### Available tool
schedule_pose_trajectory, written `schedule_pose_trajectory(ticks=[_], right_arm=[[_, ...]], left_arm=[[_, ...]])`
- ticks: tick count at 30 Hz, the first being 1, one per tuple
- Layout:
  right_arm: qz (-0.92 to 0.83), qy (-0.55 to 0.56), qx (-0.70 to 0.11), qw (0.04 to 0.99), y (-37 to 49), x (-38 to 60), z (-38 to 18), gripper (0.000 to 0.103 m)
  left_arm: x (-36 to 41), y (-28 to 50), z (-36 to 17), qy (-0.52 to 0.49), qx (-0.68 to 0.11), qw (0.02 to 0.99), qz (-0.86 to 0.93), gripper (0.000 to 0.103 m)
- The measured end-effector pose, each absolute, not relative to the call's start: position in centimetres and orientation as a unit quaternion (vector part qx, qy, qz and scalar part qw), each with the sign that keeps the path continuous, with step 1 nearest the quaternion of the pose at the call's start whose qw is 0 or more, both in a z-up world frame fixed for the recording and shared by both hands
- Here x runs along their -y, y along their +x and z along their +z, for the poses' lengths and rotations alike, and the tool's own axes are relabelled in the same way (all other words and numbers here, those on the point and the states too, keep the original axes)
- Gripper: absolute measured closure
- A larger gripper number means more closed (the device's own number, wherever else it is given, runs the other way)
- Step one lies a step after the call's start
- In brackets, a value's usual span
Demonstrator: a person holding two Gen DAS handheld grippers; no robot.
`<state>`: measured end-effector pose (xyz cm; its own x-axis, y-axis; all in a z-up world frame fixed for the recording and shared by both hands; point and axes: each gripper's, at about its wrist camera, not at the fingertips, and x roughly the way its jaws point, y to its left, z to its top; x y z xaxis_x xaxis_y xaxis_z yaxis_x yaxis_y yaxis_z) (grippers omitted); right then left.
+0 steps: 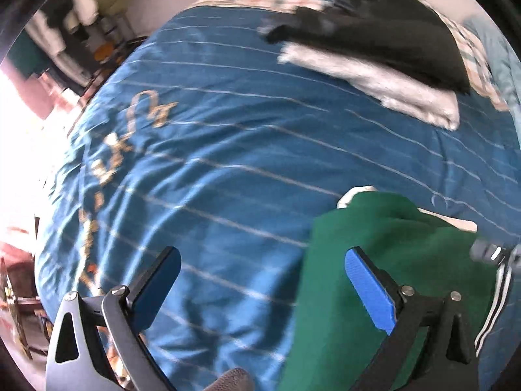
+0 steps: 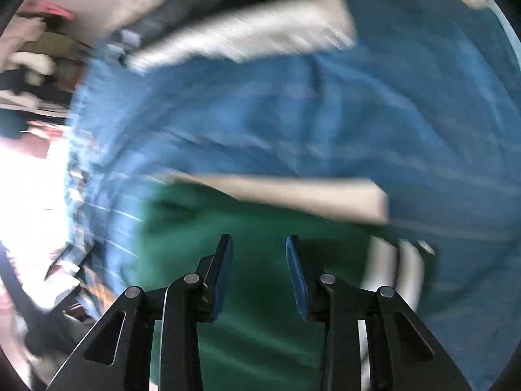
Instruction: Fold large clothes
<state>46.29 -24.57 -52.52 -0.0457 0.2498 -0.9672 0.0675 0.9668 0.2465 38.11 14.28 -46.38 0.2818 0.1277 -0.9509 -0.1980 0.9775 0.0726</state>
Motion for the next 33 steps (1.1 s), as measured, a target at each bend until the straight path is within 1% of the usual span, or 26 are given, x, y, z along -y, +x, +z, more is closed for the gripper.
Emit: schedule_pose_trajectory(ticks=[2, 4, 6, 7, 9, 10, 11, 12, 13, 16, 19, 20, 23, 29, 30, 31, 32, 33], right_arm=[[0.056, 0.140, -0.731, 0.665, 46.5, 25.9, -56.3, 0.083], [0.042, 0.131, -0.724, 0.676, 47.1, 25.3, -57.6, 0.084], [0.040, 0.119, -0.731, 0.670, 47.8, 24.7, -56.7, 0.083], [0.048, 0.128, -0.732, 0.668, 47.9, 24.9, -56.0, 0.082], [0.067, 0.193, -0.715, 0.668, 47.1, 27.5, -53.5, 0.082], [0.073, 0.224, -0.705, 0.669, 46.3, 29.1, -52.5, 0.079], [0.068, 0.240, -0.700, 0.670, 45.3, 30.7, -51.6, 0.065], [0.050, 0.247, -0.697, 0.671, 43.7, 33.2, -50.5, 0.057], [0.037, 0.256, -0.695, 0.670, 42.2, 34.8, -50.0, 0.045], [0.034, 0.287, -0.698, 0.655, 37.3, 38.5, -49.6, 0.044], [0.049, 0.302, -0.706, 0.639, 33.5, 39.6, -50.8, 0.044], [0.042, 0.302, -0.707, 0.638, 32.8, 38.6, -52.1, 0.044], [0.026, 0.317, -0.702, 0.637, 32.6, 38.4, -54.0, 0.044], [0.027, 0.285, -0.690, 0.665, 34.0, 37.0, -55.3, 0.044], [0.029, 0.280, -0.688, 0.669, 34.3, 36.6, -55.4, 0.045], [0.037, 0.271, -0.685, 0.675, 34.4, 36.3, -55.3, 0.059], [0.036, 0.255, -0.685, 0.681, 34.6, 36.1, -55.1, 0.080], [0.032, 0.233, -0.687, 0.687, 34.7, 35.8, -54.9, 0.083]], left_arm=[[-12.3, 39.6, -48.9, -0.013, -0.605, 0.791, 0.096, 0.000], [-10.8, 40.9, -51.6, 0.019, -0.613, 0.783, 0.102, 0.000], [-10.6, 41.5, -52.0, 0.033, -0.609, 0.785, 0.108, 0.000], [-10.9, 41.7, -51.6, 0.026, -0.608, 0.786, 0.106, 0.000], [-11.6, 41.4, -50.4, 0.012, -0.608, 0.787, 0.101, 0.000], [-11.8, 41.1, -50.0, 0.009, -0.607, 0.788, 0.102, 0.000], [-12.2, 40.4, -49.0, 0.006, -0.602, 0.791, 0.105, 0.000], [-12.4, 39.9, -48.4, 0.004, -0.600, 0.793, 0.107, 0.000], [-12.7, 39.1, -47.7, 0.001, -0.598, 0.794, 0.108, 0.000], [-12.6, 36.2, -46.2, -0.020, -0.601, 0.792, 0.104, 0.000], [-11.2, 34.0, -46.1, -0.033, -0.616, 0.782, 0.095, 0.000], [-10.6, 33.6, -46.3, -0.032, -0.624, 0.776, 0.091, 0.000], [-7.9, 32.1, -46.9, -0.026, -0.645, 0.761, 0.071, 0.000], [-4.3, 30.6, -48.3, -0.015, -0.672, 0.739, 0.046, 0.000], [-4.1, 30.6, -48.3, -0.012, -0.670, 0.741, 0.044, 0.000], [-3.7, 30.6, -48.4, -0.006, -0.670, 0.741, 0.040, 0.000], [-3.6, 30.7, -48.4, -0.001, -0.670, 0.741, 0.038, 0.000], [-3.4, 30.7, -48.4, 0.004, -0.669, 0.742, 0.036, 0.000]])
